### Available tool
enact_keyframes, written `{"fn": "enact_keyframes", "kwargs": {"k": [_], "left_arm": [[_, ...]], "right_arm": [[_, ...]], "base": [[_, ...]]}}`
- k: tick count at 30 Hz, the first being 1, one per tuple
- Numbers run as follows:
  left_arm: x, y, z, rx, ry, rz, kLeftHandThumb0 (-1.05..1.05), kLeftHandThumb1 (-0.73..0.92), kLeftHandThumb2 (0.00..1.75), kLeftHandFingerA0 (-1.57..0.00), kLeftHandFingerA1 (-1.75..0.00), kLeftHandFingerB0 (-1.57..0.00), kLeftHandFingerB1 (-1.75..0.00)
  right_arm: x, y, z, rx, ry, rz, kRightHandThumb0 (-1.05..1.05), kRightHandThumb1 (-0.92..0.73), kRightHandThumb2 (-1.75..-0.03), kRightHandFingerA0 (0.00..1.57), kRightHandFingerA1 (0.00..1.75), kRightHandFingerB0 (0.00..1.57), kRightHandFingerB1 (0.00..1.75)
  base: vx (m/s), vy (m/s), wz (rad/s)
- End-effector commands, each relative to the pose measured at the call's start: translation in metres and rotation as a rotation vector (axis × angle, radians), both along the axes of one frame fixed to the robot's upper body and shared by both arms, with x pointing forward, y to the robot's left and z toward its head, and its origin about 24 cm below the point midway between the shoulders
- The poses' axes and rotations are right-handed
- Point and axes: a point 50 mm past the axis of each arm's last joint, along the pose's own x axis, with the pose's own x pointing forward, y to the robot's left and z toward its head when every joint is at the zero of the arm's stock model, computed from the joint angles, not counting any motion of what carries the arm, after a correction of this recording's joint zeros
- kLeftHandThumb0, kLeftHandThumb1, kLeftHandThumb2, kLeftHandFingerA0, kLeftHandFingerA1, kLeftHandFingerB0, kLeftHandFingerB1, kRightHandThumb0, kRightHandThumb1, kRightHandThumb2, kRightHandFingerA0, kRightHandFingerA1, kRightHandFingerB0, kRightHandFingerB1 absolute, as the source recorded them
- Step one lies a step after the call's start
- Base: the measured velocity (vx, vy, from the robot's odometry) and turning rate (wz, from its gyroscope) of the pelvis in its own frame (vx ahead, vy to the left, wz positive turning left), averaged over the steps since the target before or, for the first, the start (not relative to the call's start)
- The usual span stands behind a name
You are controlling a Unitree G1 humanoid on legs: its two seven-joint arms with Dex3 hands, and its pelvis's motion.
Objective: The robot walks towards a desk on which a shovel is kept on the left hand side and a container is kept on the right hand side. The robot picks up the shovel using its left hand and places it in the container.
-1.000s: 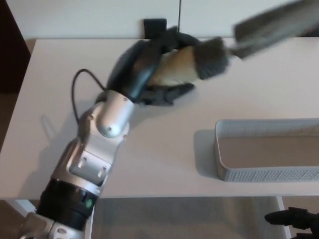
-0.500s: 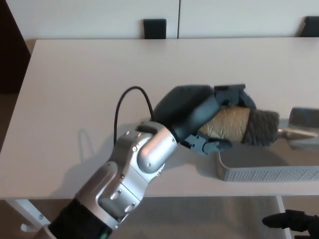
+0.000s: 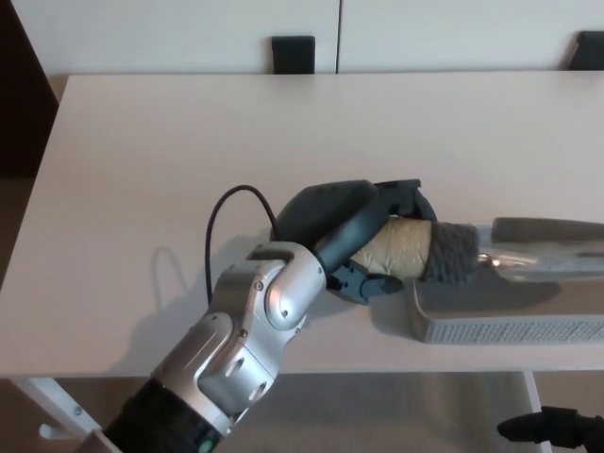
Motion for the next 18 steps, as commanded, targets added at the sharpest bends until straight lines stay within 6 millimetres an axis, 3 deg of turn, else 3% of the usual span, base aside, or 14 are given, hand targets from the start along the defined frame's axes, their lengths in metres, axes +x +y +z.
{"fn": "enact_keyframes", "kwargs": {"k": [1, 3, 5, 7, 8, 9, 10, 11, 13, 15, 16, 18], "left_arm": [[0.003, 0.004, 0.008, 0.004, -0.046, 0.073, -0.25, 0.66, 0.63, -0.81, -1.54, -0.82, -0.85], [0.002, 0.002, 0.01, 0.02, -0.053, 0.062, -0.28, 0.7, 0.63, -0.83, -1.43, -0.82, -0.78], [0.002, -0.001, 0.014, 0.032, -0.068, 0.052, -0.28, 0.68, 0.6, -0.83, -1.46, -0.78, -0.9], [-0.001, -0.003, 0.017, 0.05, -0.07, 0.034, -0.32, 0.73, 0.64, -0.81, -1.39, -0.78, -0.67], [-0.002, -0.005, 0.019, 0.052, -0.072, 0.033, -0.32, 0.73, 0.66, -0.79, -1.51, -0.77, -0.71], [-0.004, -0.007, 0.02, 0.051, -0.076, 0.031, -0.34, 0.76, 0.65, -0.75, -1.63, -0.7, -0.95], [-0.005, -0.01, 0.023, 0.05, -0.083, 0.025, -0.33, 0.76, 0.64, -0.75, -1.64, -0.7, -1.0], [-0.006, -0.013, 0.026, 0.055, -0.094, 0.016, -0.32, 0.76, 0.66, -0.76, -1.62, -0.73, -0.9], [-0.008, -0.017, 0.029, 0.061, -0.12, 0.005, -0.32, 0.76, 0.62, -0.79, -1.63, -0.74, -0.89], [-0.008, -0.023, 0.03, 0.097, -0.135, -0.02, -0.35, 0.76, 0.66, -0.85, -1.48, -0.76, -0.56], [-0.008, -0.025, 0.031, 0.106, -0.139, -0.026, -0.36, 0.77, 0.67, -0.83, -1.55, -0.74, -0.66], [-0.008, -0.029, 0.033, 0.136, -0.149, -0.036, -0.35, 0.8, 0.63, -0.87, -1.52, -0.76, -0.57]], "right_arm": [[-0.001, -0.006, 0.002, -0.01, 0.007, 0.003, -0.27, -0.48, -0.63, 0.74, 0.62, 0.55, 0.53], [-0.001, -0.006, 0.002, -0.016, 0.007, 0.009, -0.28, -0.47, -0.63, 0.75, 0.63, 0.54, 0.53], [0.002, -0.006, 0.002, -0.017, 0.001, 0.006, -0.28, -0.47, -0.63, 0.76, 0.63, 0.55, 0.53], [0.002, -0.005, 0.003, -0.028, -0.003, 0.024, -0.28, -0.47, -0.63, 0.76, 0.63, 0.56, 0.54], [0.002, -0.005, 0.003, -0.034, -0.002, 0.029, -0.28, -0.47, -0.63, 0.76, 0.63, 0.55, 0.53], [0.002, -0.005, 0.004, -0.035, 0.001, 0.03, -0.28, -0.48, -0.63, 0.76, 0.62, 0.55, 0.53], [0.002, -0.006, 0.004, -0.035, 0.004, 0.031, -0.28, -0.48, -0.64, 0.75, 0.62, 0.56, 0.53], [0.003, -0.006, 0.004, -0.036, 0.006, 0.03, -0.29, -0.48, -0.64, 0.75, 0.62, 0.55, 0.53], [0.004, -0.006, 0.006, -0.041, 0.005, 0.031, -0.23, -0.52, -0.55, 0.78, 0.58, 0.57, 0.48], [0.003, -0.006, 0.006, -0.038, 0.003, 0.029, -0.23, -0.51, -0.55, 0.8, 0.58, 0.58, 0.48], [0.003, -0.006, 0.006, -0.045, 0.004, 0.03, -0.23, -0.51, -0.54, 0.8, 0.58, 0.58, 0.48], [0.004, -0.006, 0.007, -0.046, 0.007, 0.029, -0.23, -0.51, -0.54, 0.8, 0.58, 0.58, 0.48]], "base": [[0.0, 0.0, 0.0], [0.0, 0.0, 0.0], [0.0, 0.0, 0.0], [0.0, 0.0, 0.0], [0.0, 0.0, 0.0], [0.0, 0.0, 0.0], [0.0, 0.0, 0.0], [0.0, 0.0, 0.0], [0.0, 0.0, 0.0], [0.0, 0.0, 0.0], [0.0, 0.0, 0.0], [0.0, 0.0, 0.0]]}}
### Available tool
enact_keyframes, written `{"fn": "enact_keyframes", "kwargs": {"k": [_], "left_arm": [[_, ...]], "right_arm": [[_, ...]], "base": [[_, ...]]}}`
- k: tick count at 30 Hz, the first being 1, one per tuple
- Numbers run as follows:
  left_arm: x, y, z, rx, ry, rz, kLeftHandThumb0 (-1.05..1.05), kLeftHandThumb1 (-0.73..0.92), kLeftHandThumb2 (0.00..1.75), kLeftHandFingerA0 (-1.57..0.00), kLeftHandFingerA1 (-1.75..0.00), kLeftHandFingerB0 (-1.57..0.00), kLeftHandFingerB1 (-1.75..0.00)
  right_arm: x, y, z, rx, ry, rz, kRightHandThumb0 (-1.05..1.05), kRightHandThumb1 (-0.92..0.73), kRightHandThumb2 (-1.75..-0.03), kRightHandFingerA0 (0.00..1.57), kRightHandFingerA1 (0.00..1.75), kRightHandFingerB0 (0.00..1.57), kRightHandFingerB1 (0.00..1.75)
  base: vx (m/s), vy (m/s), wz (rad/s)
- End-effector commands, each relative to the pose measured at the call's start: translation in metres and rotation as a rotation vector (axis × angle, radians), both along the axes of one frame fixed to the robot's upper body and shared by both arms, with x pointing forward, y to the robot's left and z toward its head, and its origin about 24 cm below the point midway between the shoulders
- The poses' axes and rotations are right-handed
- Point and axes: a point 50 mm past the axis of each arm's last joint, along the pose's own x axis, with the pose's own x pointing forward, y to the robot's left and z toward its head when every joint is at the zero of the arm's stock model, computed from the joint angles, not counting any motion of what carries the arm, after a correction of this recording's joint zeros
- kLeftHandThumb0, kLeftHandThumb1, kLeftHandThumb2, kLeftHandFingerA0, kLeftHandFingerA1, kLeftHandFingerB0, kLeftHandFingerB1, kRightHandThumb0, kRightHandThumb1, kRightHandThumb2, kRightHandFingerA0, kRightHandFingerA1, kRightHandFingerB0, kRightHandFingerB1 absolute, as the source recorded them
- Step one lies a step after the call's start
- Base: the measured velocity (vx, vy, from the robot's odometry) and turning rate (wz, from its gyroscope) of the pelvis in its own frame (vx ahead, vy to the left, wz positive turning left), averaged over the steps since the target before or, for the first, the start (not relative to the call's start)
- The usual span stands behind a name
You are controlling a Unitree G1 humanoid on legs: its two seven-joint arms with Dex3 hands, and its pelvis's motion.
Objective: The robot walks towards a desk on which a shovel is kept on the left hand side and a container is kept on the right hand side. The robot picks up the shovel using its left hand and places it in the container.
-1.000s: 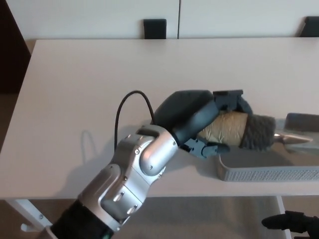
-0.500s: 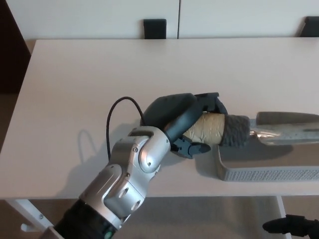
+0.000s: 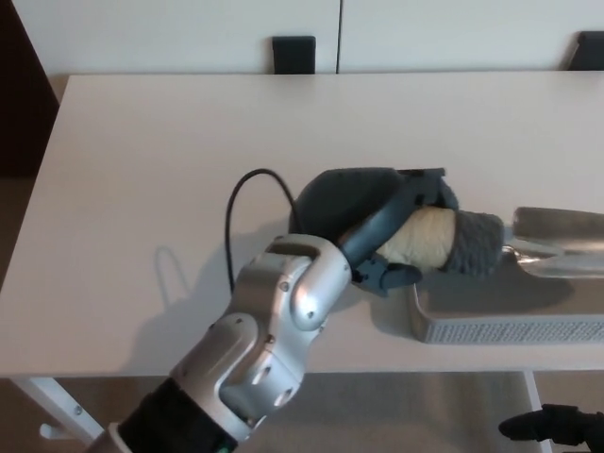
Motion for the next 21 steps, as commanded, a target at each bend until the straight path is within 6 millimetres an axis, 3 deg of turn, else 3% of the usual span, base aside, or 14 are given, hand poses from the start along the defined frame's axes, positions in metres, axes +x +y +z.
{"fn": "enact_keyframes", "kwargs": {"k": [1, 4, 6, 10, 12, 14, 17, 18, 19, 20, 21], "left_arm": [[0.0023, -0.0067, 0.0097, 0.074, -0.031, -0.003, -0.32, 0.78, 0.69, -0.83, -1.56, -0.77, -0.58], [0.0036, -0.0123, 0.0085, 0.1, -0.042, -0.011, -0.32, 0.77, 0.66, -0.88, -1.49, -0.79, -0.55], [0.0046, -0.0139, 0.008, 0.115, -0.03, -0.018, -0.31, 0.78, 0.67, -0.87, -1.49, -0.73, -0.78], [0.0063, -0.0137, 0.0059, 0.13, -0.028, -0.01, -0.35, 0.82, 0.64, -0.93, -1.34, -0.75, -0.67], [0.0067, -0.0133, 0.0049, 0.137, -0.029, -0.005, -0.33, 0.78, 0.65, -0.94, -1.37, -0.76, -0.6], [0.0075, -0.0114, 0.0025, 0.145, -0.032, 0.002, -0.32, 0.78, 0.66, -0.88, -1.46, -0.75, -0.8], [0.0083, -0.0105, 0.0013, 0.141, -0.053, 0.005, -0.33, 0.79, 0.65, -0.91, -1.42, -0.77, -0.76], [0.0087, -0.0093, -0.0003, 0.147, -0.044, 0.01, -0.34, 0.8, 0.67, -0.9, -1.45, -0.73, -0.87], [0.0081, -0.0092, 0.0, 0.134, -0.041, 0.007, -0.34, 0.75, 0.64, -0.91, -1.36, -0.77, -0.61], [0.0072, -0.0094, 0.0, 0.12, -0.039, 0.006, -0.38, 0.68, 0.61, -0.92, -1.23, -0.72, -0.54], [0.0062, -0.0102, -0.0001, 0.112, -0.025, 0.003, -0.52, 0.64, 0.6, -0.84, -0.91, -0.52, -0.36]], "right_arm": [[0.0012, -0.0037, 0.0029, -0.031, 0.01, 0.011, -0.24, -0.51, -0.54, 0.8, 0.58, 0.58, 0.48], [0.0021, -0.0024, 0.0047, -0.027, 0.007, 0.01, -0.23, -0.51, -0.54, 0.8, 0.58, 0.58, 0.48], [0.0027, -0.0025, 0.0052, -0.026, 0.005, 0.007, -0.23, -0.51, -0.54, 0.79, 0.58, 0.58, 0.48], [0.0044, -0.0032, 0.0062, -0.03, 0.002, 0.011, -0.23, -0.51, -0.54, 0.8, 0.58, 0.59, 0.48], [0.0045, -0.0031, 0.0067, -0.03, 0.002, 0.01, -0.22, -0.51, -0.54, 0.79, 0.58, 0.59, 0.49], [0.0043, -0.0036, 0.0071, -0.016, 0.003, 0.01, -0.22, -0.51, -0.54, 0.78, 0.58, 0.58, 0.49], [0.0052, -0.0042, 0.0079, -0.017, 0.002, 0.011, -0.22, -0.51, -0.54, 0.79, 0.58, 0.58, 0.49], [0.0051, -0.0039, 0.0074, -0.02, 0.005, 0.013, -0.22, -0.51, -0.55, 0.79, 0.58, 0.58, 0.48], [0.0056, -0.0042, 0.0075, -0.02, 0.006, 0.01, -0.22, -0.51, -0.55, 0.79, 0.58, 0.58, 0.48], [0.0056, -0.0044, 0.0076, -0.019, 0.007, 0.009, -0.22, -0.51, -0.55, 0.79, 0.58, 0.58, 0.48], [0.0057, -0.0045, 0.0076, -0.02, 0.008, 0.009, -0.22, -0.51, -0.54, 0.79, 0.58, 0.58, 0.48]], "base": [[0.0, 0.0, 0.0], [0.0, 0.0, 0.0], [0.0, 0.0, 0.0], [0.0, 0.0, 0.0], [0.0, 0.0, 0.0], [0.0, 0.0, 0.0], [0.0, 0.0, 0.0], [0.0, 0.0, 0.0], [0.0, 0.0, 0.0], [0.0, 0.0, 0.0], [0.0, 0.0, 0.0]]}}
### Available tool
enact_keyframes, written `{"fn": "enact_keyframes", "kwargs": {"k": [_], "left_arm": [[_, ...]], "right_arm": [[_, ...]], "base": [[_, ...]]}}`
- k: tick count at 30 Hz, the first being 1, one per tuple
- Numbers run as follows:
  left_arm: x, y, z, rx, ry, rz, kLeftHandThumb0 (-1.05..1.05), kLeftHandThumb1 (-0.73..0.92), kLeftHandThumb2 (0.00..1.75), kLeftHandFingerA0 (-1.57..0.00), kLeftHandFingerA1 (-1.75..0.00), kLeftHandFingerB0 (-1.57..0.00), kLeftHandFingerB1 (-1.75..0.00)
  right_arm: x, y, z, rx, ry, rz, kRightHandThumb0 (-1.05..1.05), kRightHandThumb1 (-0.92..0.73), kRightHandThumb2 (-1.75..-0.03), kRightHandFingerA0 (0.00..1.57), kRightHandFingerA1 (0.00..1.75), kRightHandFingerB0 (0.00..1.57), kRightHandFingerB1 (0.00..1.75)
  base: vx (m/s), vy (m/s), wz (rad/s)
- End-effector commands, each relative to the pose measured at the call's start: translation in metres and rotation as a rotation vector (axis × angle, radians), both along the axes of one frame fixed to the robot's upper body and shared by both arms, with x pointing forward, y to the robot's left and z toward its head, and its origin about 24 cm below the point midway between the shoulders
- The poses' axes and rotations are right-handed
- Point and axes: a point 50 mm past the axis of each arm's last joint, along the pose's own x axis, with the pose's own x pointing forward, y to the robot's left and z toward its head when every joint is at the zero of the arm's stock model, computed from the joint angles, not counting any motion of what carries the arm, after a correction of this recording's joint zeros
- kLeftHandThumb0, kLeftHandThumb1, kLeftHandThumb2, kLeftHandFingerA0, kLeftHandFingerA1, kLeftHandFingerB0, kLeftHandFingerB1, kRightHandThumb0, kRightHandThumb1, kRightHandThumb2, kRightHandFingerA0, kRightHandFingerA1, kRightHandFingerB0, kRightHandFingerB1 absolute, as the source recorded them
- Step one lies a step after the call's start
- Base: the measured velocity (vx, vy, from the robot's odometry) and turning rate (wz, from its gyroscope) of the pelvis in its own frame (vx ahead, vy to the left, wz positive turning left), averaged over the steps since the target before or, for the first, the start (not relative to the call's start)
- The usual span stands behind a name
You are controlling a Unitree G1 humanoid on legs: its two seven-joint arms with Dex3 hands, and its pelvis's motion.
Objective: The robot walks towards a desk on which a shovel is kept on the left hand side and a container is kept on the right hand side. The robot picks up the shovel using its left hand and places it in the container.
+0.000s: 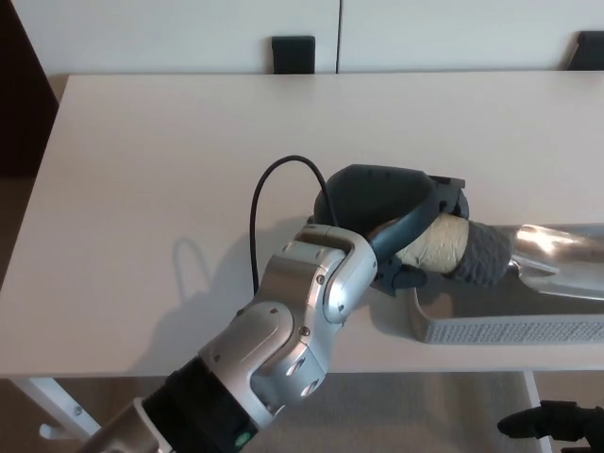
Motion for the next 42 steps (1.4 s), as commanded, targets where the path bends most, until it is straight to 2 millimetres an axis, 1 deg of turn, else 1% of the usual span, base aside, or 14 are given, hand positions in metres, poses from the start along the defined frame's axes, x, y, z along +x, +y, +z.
{"fn": "enact_keyframes", "kwargs": {"k": [1, 2, 3, 4, 8, 21, 27, 29, 30, 31, 33, 34, 39, 42], "left_arm": [[0.0, 0.0, 0.003, -0.017, 0.001, 0.009, -0.52, 0.64, 0.6, -0.84, -0.91, -0.52, -0.36], [0.0, -0.001, 0.004, 0.064, 0.058, -0.027, -0.82, 0.54, 0.88, -0.11, -0.43, -0.04, -0.31], [-0.002, -0.003, 0.005, 0.082, 0.058, -0.04, -0.84, 0.54, 0.93, -0.07, -0.19, -0.07, -0.19], [-0.002, -0.004, 0.005, 0.085, 0.068, -0.052, -0.83, 0.52, 0.94, 0.0, -0.13, 0.0, -0.19], [-0.007, -0.01, 0.007, 0.091, 0.07, -0.078, -0.87, 0.56, 0.99, -0.01, -0.12, -0.01, -0.18], [-0.013, -0.017, 0.011, 0.05, 0.07, -0.103, -0.97, 0.66, 1.05, -0.09, -0.15, -0.1, -0.17], [-0.025, -0.012, 0.068, -0.126, -0.063, -0.18, -0.95, 0.66, 1.07, -0.08, -0.18, -0.08, -0.21], [-0.034, -0.004, 0.102, -0.207, -0.14, -0.228, -0.98, 0.68, 1.09, -0.1, -0.15, -0.1, -0.19], [-0.04, 0.0, 0.117, -0.25, -0.182, -0.25, -1.05, 0.73, 1.17, 0.0, 0.0, 0.0, -0.12], [-0.04, 0.0, 0.116, -0.25, -0.177, -0.25, -1.05, 0.73, 1.17, 0.0, 0.0, 0.0, -0.12], [-0.067, 0.021, 0.157, -0.367, -0.295, -0.324, -0.93, 0.66, 1.06, -0.08, -0.19, -0.08, -0.24], [-0.075, 0.028, 0.164, -0.39, -0.316, -0.337, -0.93, 0.65, 1.05, -0.09, -0.2, -0.08, -0.24], [-0.114, 0.069, 0.185, -0.465, -0.389, -0.404, -0.93, 0.64, 1.02, -0.1, -0.18, -0.1, -0.25], [-0.125, 0.092, 0.184, -0.484, -0.381, -0.439, -0.89, 0.6, 0.99, -0.09, -0.26, -0.09, -0.34]], "right_arm": [[0.003, -0.005, 0.003, -0.016, 0.006, -0.002, -0.22, -0.51, -0.54, 0.79, 0.58, 0.58, 0.48], [0.003, -0.005, 0.004, -0.014, 0.008, -0.007, -0.28, -0.47, -0.63, 0.75, 0.62, 0.56, 0.53], [0.003, -0.005, 0.004, -0.011, 0.01, -0.011, -0.27, -0.47, -0.62, 0.75, 0.61, 0.56, 0.53], [0.004, -0.004, 0.004, -0.011, 0.008, -0.009, -0.28, -0.47, -0.63, 0.75, 0.62, 0.56, 0.53], [0.005, -0.004, 0.004, -0.018, 0.004, -0.003, -0.21, -0.51, -0.54, 0.77, 0.57, 0.58, 0.48], [0.005, -0.008, 0.005, -0.022, 0.014, 0.004, -0.29, -0.47, -0.63, 0.74, 0.62, 0.54, 0.53], [0.003, -0.009, 0.003, -0.001, 0.022, -0.009, -0.29, -0.47, -0.63, 0.72, 0.62, 0.54, 0.53], [0.004, -0.009, 0.002, 0.005, 0.018, -0.011, -0.29, -0.46, -0.64, 0.73, 0.63, 0.55, 0.54], [0.004, -0.009, 0.002, 0.0, 0.018, -0.004, -0.29, -0.46, -0.63, 0.74, 0.63, 0.55, 0.54], [0.003, -0.009, 0.001, 0.001, 0.022, -0.004, -0.29, -0.46, -0.63, 0.74, 0.63, 0.55, 0.54], [-0.003, -0.007, -0.002, -0.011, 0.043, -0.005, -0.3, -0.46, -0.64, 0.74, 0.62, 0.55, 0.53], [-0.005, -0.007, -0.003, -0.016, 0.042, 0.003, -0.24, -0.51, -0.54, 0.77, 0.58, 0.57, 0.48], [-0.016, -0.011, -0.011, -0.019, 0.076, -0.021, -0.28, -0.47, -0.63, 0.75, 0.62, 0.55, 0.53], [-0.018, -0.011, -0.012, -0.031, 0.094, -0.017, -0.23, -0.51, -0.54, 0.78, 0.57, 0.56, 0.47]], "base": [[0.0, 0.0, 0.0], [0.0, 0.0, 0.0], [0.0, 0.0, 0.0], [0.0, 0.0, 0.0], [0.0, 0.0, 0.0], [0.0, 0.0, 0.0], [0.0, 0.0, 0.0], [0.0, 0.0, 0.0], [0.0, 0.0, 0.0], [0.0, 0.0, 0.0], [0.0, 0.0, 0.0], [0.0, 0.0, 0.0], [0.0, 0.0, 0.0], [0.0, 0.0, 0.0]]}}
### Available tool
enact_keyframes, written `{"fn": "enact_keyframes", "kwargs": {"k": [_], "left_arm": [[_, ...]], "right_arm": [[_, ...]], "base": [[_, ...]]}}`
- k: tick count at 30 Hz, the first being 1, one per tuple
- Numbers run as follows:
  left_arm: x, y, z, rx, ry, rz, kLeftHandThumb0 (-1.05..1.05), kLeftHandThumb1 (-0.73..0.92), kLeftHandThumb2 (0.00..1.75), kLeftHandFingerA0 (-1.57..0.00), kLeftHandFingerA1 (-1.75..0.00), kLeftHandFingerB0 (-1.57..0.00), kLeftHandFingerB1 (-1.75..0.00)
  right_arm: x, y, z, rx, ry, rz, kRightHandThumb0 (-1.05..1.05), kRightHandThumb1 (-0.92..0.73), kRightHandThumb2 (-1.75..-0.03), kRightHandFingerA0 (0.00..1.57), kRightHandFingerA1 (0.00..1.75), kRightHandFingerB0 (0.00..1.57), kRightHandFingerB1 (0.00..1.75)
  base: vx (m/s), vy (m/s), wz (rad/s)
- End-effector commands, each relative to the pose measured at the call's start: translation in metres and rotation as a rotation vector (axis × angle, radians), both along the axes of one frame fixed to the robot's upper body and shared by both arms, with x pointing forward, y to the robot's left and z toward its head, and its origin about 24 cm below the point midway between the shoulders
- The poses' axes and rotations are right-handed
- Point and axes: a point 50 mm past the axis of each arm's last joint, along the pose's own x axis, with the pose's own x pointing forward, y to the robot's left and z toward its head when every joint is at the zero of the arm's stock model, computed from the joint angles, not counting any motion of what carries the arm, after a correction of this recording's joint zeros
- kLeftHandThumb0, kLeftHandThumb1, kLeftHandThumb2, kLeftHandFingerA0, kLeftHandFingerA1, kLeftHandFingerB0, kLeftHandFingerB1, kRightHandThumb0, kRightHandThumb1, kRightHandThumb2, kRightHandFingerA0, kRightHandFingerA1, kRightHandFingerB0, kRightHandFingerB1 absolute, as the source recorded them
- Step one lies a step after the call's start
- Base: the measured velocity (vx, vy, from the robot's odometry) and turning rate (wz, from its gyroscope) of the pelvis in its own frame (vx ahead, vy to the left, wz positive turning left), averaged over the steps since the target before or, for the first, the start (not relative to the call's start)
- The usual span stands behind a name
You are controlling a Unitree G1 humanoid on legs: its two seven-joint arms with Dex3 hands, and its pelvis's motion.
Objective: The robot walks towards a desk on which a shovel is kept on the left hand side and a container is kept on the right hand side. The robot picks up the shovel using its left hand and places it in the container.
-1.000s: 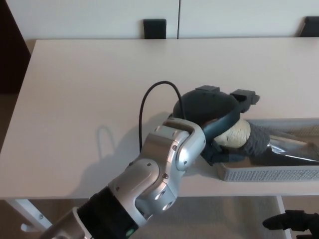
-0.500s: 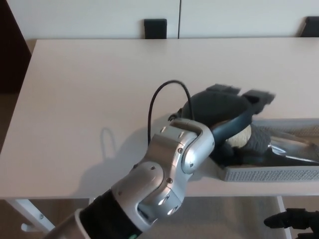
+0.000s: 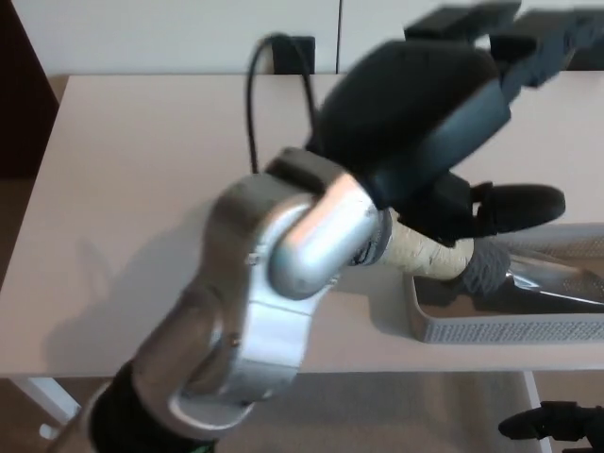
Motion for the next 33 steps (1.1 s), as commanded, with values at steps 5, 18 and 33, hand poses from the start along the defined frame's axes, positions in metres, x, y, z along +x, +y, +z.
{"fn": "enact_keyframes", "kwargs": {"k": [5, 18, 33], "left_arm": [[-0.086, 0.12, 0.008, -0.227, 0.175, -0.449, -0.84, 0.52, 0.88, -0.06, -0.36, -0.11, -0.4], [-0.165, 0.209, -0.083, -0.397, 0.702, -0.555, -0.94, 0.59, 1.01, -0.21, -0.41, -0.2, -0.4], [-0.166, 0.255, -0.091, -0.355, 0.952, -0.577, -0.88, 0.56, 1.03, -0.39, -0.5, -0.19, -0.38]], "right_arm": [[-0.025, -0.014, -0.013, -0.03, 0.071, -0.014, -0.25, -0.5, -0.54, 0.78, 0.57, 0.57, 0.47], [-0.041, -0.015, -0.028, -0.054, 0.115, -0.033, -0.24, -0.49, -0.54, 0.75, 0.55, 0.58, 0.47], [-0.051, -0.022, -0.035, -0.084, 0.131, -0.056, -0.23, -0.49, -0.54, 0.8, 0.57, 0.6, 0.48]], "base": [[0.0, 0.0, 0.0], [0.0, 0.0, 0.0], [0.0, 0.0, 0.0]]}}
